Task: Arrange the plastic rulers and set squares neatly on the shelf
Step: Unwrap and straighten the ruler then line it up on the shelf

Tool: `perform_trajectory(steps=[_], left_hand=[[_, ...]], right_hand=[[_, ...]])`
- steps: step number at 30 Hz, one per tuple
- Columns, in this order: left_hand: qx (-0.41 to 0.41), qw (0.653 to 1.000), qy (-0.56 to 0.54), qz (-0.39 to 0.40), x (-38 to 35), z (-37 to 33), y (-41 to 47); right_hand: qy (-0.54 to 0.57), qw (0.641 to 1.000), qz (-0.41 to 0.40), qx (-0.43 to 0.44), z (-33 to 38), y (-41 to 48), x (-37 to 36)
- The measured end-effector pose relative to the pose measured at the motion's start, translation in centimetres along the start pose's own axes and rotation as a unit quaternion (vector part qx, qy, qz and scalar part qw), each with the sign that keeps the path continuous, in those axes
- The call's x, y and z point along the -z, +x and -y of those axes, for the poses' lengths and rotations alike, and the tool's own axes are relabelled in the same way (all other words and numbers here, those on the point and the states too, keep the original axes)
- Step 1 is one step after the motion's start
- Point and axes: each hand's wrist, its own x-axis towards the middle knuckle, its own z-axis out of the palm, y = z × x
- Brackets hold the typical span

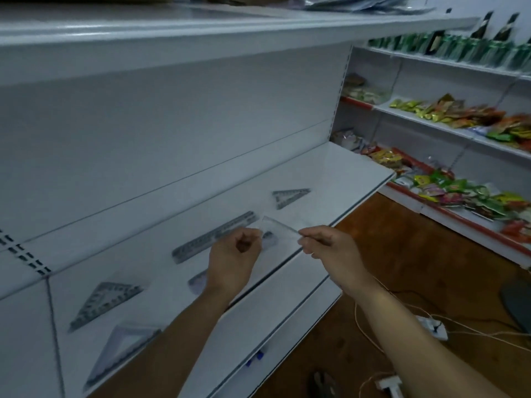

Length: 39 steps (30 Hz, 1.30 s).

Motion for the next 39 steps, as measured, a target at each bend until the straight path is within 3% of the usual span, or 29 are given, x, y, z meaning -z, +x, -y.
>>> perform_trajectory(steps=[6, 13, 17, 20, 23, 31, 39], left_hand=[[0.029, 0.997, 0.022, -0.066, -5.7, 0.0, 4.5], [0.032, 0.980, 0.128, -0.148, -11.9, -0.7, 7.3], [0.035, 0.985, 0.090, -0.144, -14.9, -0.9, 6.4], [0.042, 0.978, 0.136, -0.150, -16.6, 0.2, 5.5], [-0.005, 0.966, 0.211, -0.146, -17.2, 1.4, 5.2], [-0.054, 0.908, 0.386, -0.155, -17.7, 2.4, 5.1], [-0.078, 0.890, 0.419, -0.158, -18.0, 2.7, 5.2]], right_hand=[[-0.010, 0.995, 0.096, -0.001, -1.8, 10.3, 4.0], [-0.026, 0.981, 0.191, -0.009, -3.4, 18.4, 8.2], [-0.091, 0.968, 0.233, 0.025, -4.2, 21.2, 9.8], [-0.144, 0.953, 0.263, 0.043, -4.6, 22.6, 10.4], [-0.211, 0.930, 0.291, 0.078, -4.8, 23.5, 10.7], [-0.258, 0.902, 0.311, 0.149, -5.2, 23.8, 10.7], [-0.259, 0.897, 0.308, 0.185, -6.2, 23.9, 10.6]])
